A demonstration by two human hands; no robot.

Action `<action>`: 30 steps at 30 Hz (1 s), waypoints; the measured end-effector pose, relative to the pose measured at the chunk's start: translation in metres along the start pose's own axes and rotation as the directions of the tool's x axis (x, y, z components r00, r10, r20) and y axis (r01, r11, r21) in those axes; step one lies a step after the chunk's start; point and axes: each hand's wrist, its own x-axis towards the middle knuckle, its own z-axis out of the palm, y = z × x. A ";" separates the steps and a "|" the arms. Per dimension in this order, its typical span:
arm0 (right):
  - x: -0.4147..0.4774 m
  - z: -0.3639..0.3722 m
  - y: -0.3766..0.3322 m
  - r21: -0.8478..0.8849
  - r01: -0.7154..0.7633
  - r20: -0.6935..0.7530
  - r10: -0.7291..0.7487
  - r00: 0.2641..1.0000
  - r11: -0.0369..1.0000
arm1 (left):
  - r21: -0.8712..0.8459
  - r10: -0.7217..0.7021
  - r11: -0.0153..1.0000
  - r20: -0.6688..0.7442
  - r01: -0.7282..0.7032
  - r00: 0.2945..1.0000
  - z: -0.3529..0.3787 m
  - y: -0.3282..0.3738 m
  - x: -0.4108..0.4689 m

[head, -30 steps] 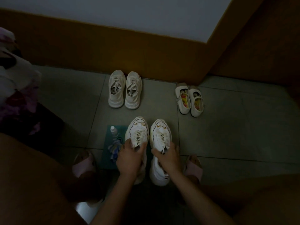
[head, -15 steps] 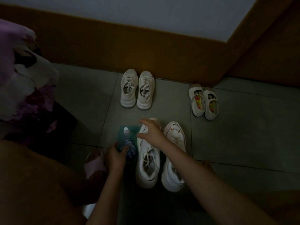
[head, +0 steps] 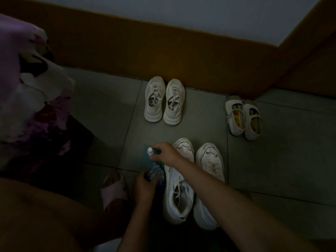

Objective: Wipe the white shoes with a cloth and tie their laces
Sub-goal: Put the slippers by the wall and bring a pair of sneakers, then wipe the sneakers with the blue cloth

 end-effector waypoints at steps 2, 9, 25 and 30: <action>-0.005 0.001 -0.007 0.092 0.026 -0.033 -0.023 0.999 0.995 | -0.056 -0.036 0.998 -0.035 0.034 0.999 -0.001 0.005 -0.001; -0.042 -0.064 -0.046 0.795 -0.003 -0.009 0.017 1.000 0.606 | -0.309 -0.017 0.951 -0.115 -0.020 0.993 -0.005 0.038 0.015; -0.106 -0.184 0.031 0.812 -0.097 -0.079 0.273 0.959 0.576 | -0.376 0.069 0.922 -0.066 -0.089 0.995 0.001 0.064 0.015; -0.101 -0.176 0.048 0.447 -0.409 -0.160 0.521 0.838 0.795 | -0.350 0.088 0.929 -0.106 -0.120 0.990 0.000 0.066 0.016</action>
